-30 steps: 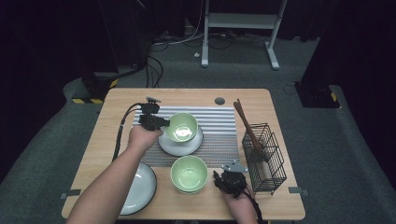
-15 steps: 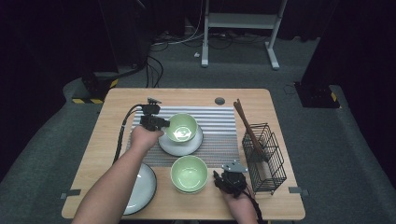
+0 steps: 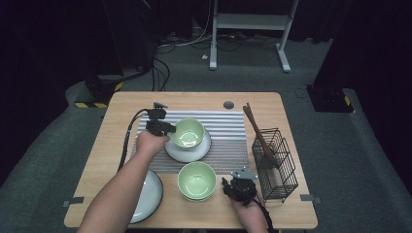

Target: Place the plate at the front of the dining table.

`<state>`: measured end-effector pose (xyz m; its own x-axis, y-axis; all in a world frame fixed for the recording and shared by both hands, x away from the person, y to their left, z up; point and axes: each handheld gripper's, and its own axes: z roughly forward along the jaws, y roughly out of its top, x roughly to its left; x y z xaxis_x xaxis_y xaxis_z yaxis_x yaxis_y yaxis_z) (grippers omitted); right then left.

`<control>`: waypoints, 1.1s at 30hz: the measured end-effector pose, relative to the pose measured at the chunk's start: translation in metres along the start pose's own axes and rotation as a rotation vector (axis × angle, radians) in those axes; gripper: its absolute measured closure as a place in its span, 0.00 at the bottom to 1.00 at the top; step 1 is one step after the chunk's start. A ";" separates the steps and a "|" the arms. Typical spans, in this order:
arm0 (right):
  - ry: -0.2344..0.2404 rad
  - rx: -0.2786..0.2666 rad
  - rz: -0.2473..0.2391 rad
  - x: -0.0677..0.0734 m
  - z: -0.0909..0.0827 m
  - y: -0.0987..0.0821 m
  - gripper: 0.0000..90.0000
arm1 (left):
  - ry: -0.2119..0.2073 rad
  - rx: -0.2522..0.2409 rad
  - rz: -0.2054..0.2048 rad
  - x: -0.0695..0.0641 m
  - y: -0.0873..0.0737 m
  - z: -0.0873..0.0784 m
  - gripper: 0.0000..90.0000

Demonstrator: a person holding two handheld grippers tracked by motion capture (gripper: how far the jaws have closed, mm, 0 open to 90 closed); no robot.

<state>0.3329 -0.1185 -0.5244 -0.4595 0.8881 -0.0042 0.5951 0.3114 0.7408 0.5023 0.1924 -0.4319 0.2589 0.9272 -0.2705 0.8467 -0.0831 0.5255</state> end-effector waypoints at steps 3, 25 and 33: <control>-0.001 0.000 0.000 0.000 0.000 0.000 0.51 | 0.001 0.006 -0.006 0.001 0.000 0.002 0.95; 0.002 0.002 0.012 0.000 0.000 0.000 0.51 | 0.007 0.029 -0.017 0.001 -0.003 0.011 0.94; 0.002 0.002 0.013 0.000 0.000 0.000 0.51 | 0.016 0.033 -0.020 0.003 -0.003 0.013 0.94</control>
<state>0.3326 -0.1184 -0.5243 -0.4536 0.8912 0.0069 0.6023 0.3008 0.7394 0.5067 0.1902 -0.4449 0.2348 0.9345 -0.2675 0.8665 -0.0765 0.4933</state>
